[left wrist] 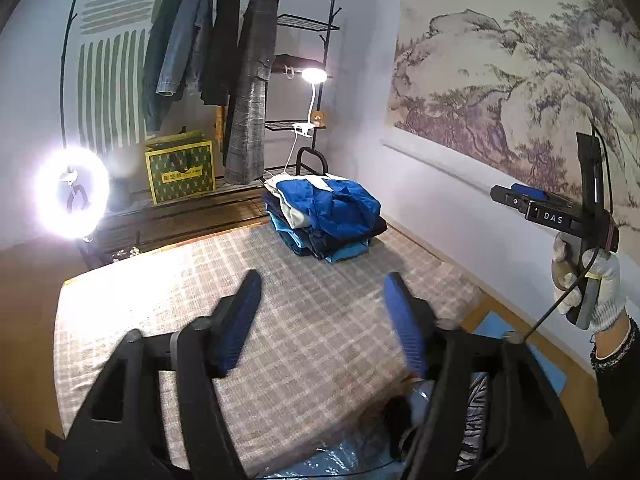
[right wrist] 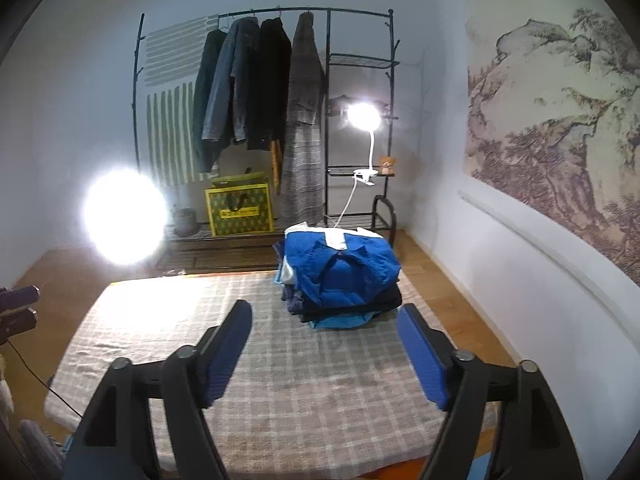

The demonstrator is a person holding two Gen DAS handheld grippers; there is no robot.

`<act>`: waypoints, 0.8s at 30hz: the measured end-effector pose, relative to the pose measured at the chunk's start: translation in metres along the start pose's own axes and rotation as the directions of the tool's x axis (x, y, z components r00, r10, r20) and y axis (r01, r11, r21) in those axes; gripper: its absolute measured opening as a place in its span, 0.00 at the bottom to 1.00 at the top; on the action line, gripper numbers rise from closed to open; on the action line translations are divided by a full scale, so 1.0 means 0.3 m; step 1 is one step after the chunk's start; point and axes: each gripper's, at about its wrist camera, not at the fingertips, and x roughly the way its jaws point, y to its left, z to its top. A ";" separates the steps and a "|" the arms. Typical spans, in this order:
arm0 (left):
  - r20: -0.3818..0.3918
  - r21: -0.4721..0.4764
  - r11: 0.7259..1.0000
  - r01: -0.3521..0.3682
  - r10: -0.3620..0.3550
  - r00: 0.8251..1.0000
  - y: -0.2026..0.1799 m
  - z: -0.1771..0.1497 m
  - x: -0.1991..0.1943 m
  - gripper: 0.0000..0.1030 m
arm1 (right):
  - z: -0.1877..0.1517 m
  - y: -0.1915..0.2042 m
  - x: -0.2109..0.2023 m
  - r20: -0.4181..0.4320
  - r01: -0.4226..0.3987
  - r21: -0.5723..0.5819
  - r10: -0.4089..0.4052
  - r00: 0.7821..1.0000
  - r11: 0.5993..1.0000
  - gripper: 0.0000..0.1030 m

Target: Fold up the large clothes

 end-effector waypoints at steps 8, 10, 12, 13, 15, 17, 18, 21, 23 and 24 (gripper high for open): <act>0.034 -0.002 0.999 -0.033 0.033 0.999 0.027 -0.050 0.088 0.97 | -0.036 0.065 0.090 0.038 0.022 -0.022 -0.021 0.999 1.000 1.00; 0.025 -0.004 0.999 -0.054 0.054 0.998 0.044 -0.063 0.129 1.00 | -0.041 0.071 0.115 0.039 0.022 -0.017 -0.022 0.999 1.000 1.00; 0.020 0.000 0.996 -0.085 0.085 0.996 0.056 -0.077 0.169 1.00 | -0.050 0.078 0.142 0.046 0.025 -0.004 -0.025 0.999 1.000 1.00; 0.018 0.002 0.995 -0.098 0.098 0.995 0.060 -0.083 0.184 1.00 | -0.054 0.080 0.156 0.048 0.029 0.001 -0.029 0.998 1.000 1.00; 0.006 0.008 0.991 -0.133 0.133 0.991 0.069 -0.096 0.227 1.00 | -0.063 0.080 0.190 0.049 0.042 0.010 -0.042 0.998 0.999 1.00; 0.004 0.012 0.988 -0.152 0.152 0.988 0.075 -0.114 0.264 1.00 | -0.076 0.080 0.232 0.043 0.052 0.018 -0.053 0.998 0.998 1.00; 0.007 0.015 0.988 -0.154 0.154 0.988 0.077 -0.122 0.277 1.00 | -0.085 0.079 0.255 0.035 0.052 0.027 -0.052 0.998 0.998 1.00; 0.015 0.030 0.987 -0.161 0.160 0.987 0.079 -0.141 0.321 1.00 | -0.116 0.072 0.327 0.015 0.054 0.053 -0.054 0.998 0.997 1.00; 0.019 0.036 0.985 -0.168 0.168 0.986 0.082 -0.148 0.345 1.00 | -0.135 0.075 0.365 0.007 0.068 0.057 -0.068 0.998 0.996 1.00; 0.020 0.037 0.984 -0.172 0.171 0.985 0.088 -0.151 0.357 1.00 | -0.145 0.078 0.388 0.000 0.073 0.057 -0.073 0.997 0.996 1.00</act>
